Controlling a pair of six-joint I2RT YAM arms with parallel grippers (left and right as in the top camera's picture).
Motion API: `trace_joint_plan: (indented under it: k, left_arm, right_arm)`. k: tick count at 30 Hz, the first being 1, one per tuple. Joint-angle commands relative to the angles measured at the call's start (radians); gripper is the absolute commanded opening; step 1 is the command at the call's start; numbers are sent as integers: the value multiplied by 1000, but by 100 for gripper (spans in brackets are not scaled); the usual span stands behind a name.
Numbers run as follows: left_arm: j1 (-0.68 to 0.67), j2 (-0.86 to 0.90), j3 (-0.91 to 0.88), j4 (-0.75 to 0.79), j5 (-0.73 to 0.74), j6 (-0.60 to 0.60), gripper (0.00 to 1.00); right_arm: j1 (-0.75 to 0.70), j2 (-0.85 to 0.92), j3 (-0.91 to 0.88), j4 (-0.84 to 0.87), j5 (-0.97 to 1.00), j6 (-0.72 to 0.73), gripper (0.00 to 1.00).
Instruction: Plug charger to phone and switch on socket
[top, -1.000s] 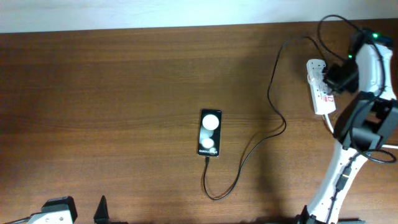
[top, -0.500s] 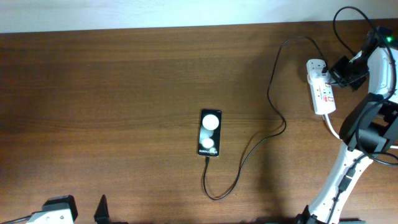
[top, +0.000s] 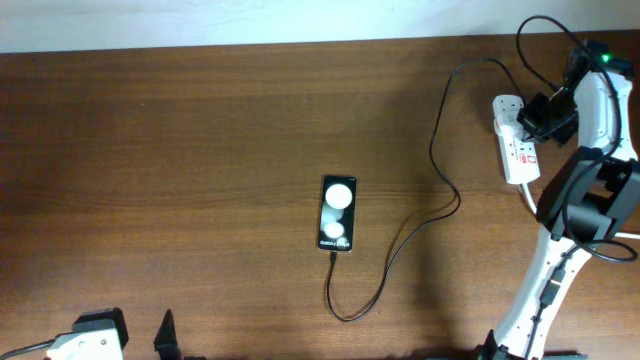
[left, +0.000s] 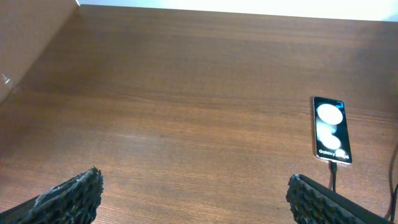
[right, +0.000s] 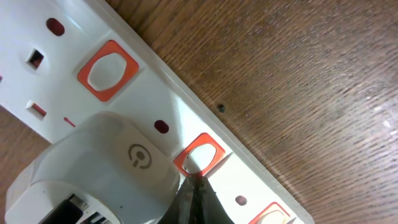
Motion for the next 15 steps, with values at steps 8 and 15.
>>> trace_joint_plan:
  k: [8, 15]
  left_arm:
    - [-1, -5, -8, 6, -7, 8, 99]
    - [-1, -5, -8, 6, -8, 8, 99]
  right_arm:
    - [-36, 5, 116, -19, -140, -24, 4]
    - [-5, 5, 93, -9, 13, -24, 4]
